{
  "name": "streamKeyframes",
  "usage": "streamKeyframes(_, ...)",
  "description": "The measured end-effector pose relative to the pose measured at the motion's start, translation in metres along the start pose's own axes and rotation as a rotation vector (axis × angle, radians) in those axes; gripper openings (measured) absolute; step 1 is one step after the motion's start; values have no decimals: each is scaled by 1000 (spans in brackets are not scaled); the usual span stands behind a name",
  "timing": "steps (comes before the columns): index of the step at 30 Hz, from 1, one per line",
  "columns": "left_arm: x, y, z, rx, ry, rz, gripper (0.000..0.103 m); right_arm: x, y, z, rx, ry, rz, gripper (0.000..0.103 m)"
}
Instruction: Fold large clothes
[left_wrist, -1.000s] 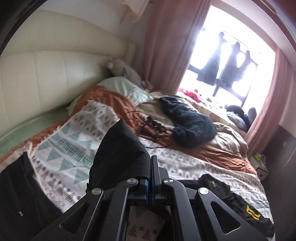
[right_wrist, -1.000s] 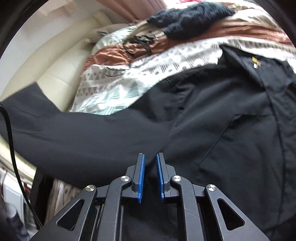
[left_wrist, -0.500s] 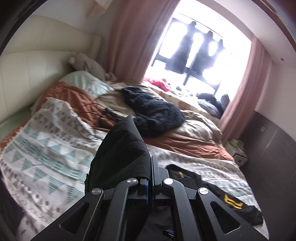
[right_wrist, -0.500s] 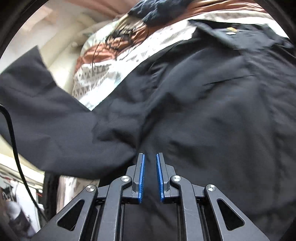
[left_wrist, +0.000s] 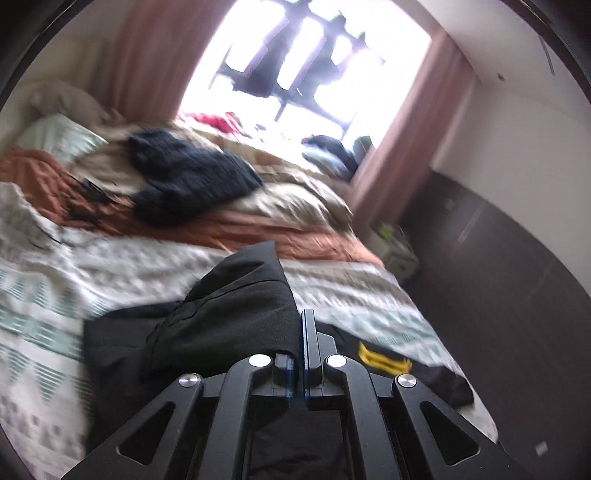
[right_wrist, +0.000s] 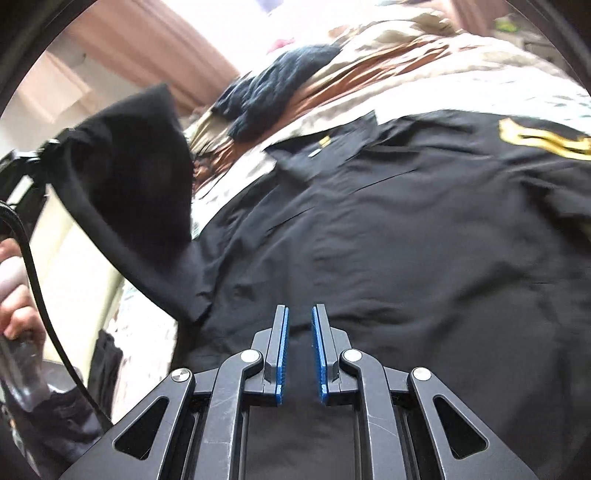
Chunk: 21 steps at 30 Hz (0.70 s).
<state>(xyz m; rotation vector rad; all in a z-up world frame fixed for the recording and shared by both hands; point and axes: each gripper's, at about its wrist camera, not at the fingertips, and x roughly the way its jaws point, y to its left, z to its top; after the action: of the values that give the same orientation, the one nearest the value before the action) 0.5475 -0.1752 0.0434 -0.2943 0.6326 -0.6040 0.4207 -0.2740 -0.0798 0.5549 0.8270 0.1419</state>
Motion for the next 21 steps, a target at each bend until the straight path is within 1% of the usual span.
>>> streamKeyframes(2,27,-16,-18,22,105,-7,19,-19,-18,-2,22,-20,-20,14)
streamKeyframes(3,35,-17,-24,24,139,-13,43,-28,-27,-4,32,-28,-37,15)
streamKeyframes(4,43,-19,-36,18,171,-25,65,-35,-37,-6,42,-34,-53,19)
streamKeyframes(6,48,-16,-53,-7,177,-36,80,-42,-50,-9,57,-39,-79,24)
streamKeyframes(7,49,-14,-60,-19,188,-31,85,-42,-53,-10,62,-39,-89,24)
streamKeyframes(10,48,-3,-72,-29,233,1,85,-40,-65,-15,90,-24,-107,24)
streamKeyframes(12,44,1,-76,-36,235,21,85,-35,-70,-15,104,-15,-115,24)
streamKeyframes(14,34,14,-79,-46,228,53,85,-29,-71,-15,107,-10,-113,24)
streamKeyframes(19,2,67,-89,-115,211,160,85,-6,-57,-12,70,20,-108,24)
streamKeyframes(20,-8,81,-93,-135,205,192,85,-2,-52,-10,57,27,-111,24)
streamKeyframes(21,-13,90,-94,-146,203,210,85,3,-45,-8,39,34,-115,27)
